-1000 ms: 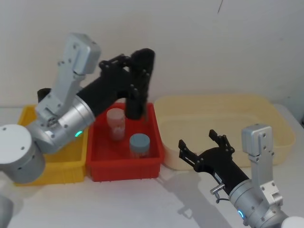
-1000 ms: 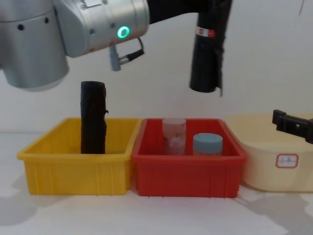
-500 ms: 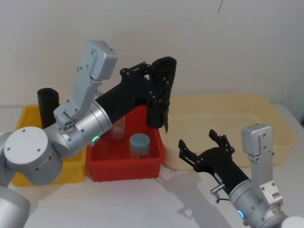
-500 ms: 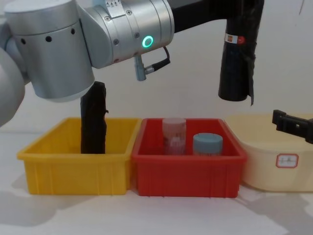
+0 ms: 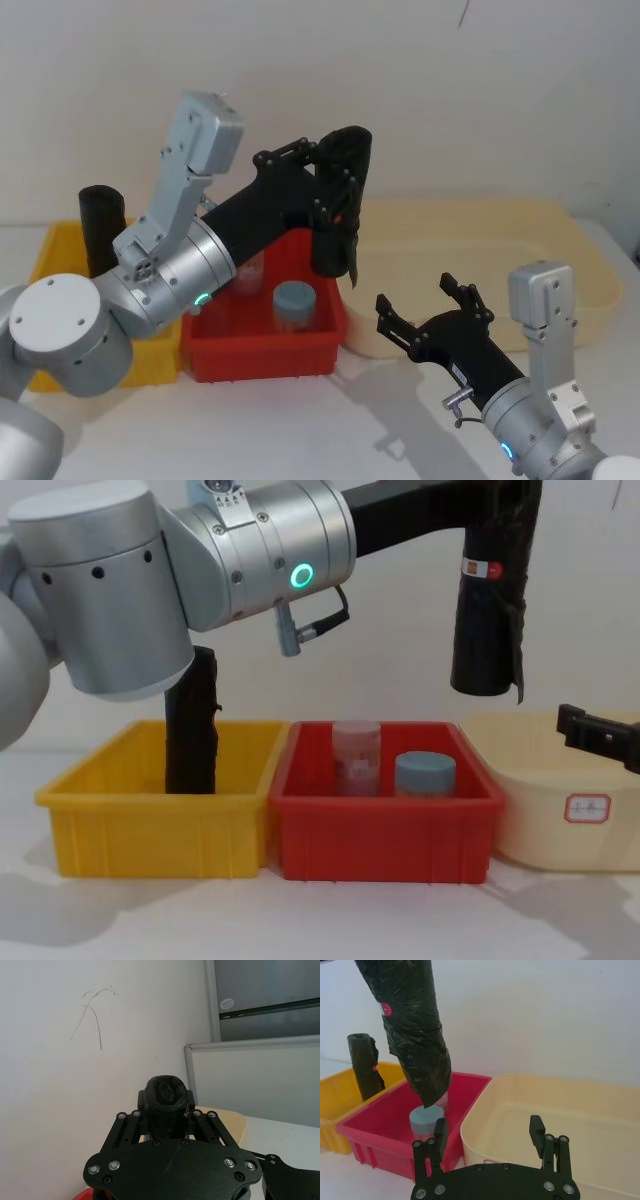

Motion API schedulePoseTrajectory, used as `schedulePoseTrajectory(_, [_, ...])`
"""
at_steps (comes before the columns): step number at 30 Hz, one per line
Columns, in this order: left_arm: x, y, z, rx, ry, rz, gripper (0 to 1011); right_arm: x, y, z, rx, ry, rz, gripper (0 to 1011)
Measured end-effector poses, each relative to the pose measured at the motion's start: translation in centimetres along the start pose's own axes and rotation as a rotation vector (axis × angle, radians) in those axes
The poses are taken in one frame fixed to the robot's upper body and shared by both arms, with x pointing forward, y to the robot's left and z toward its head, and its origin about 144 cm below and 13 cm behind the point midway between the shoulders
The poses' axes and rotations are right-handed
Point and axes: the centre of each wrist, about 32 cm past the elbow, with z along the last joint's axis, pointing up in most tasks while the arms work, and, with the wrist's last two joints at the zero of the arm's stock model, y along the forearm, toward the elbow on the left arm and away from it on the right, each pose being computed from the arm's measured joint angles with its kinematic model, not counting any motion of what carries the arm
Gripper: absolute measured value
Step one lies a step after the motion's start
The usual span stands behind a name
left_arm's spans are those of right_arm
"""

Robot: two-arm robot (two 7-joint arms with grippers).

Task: Pick up the garbage bag with the one hand and transfer it to the other hand.

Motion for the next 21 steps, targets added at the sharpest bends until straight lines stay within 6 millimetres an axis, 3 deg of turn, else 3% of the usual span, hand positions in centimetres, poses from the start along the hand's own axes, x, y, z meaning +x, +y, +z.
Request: schedulePoseTrajectory(21, [-0.06, 0.14, -0.22, 0.002, 0.014, 0.001, 371, 0.09, -0.4, 0.25, 0.173, -0.016, 0.066, 1001])
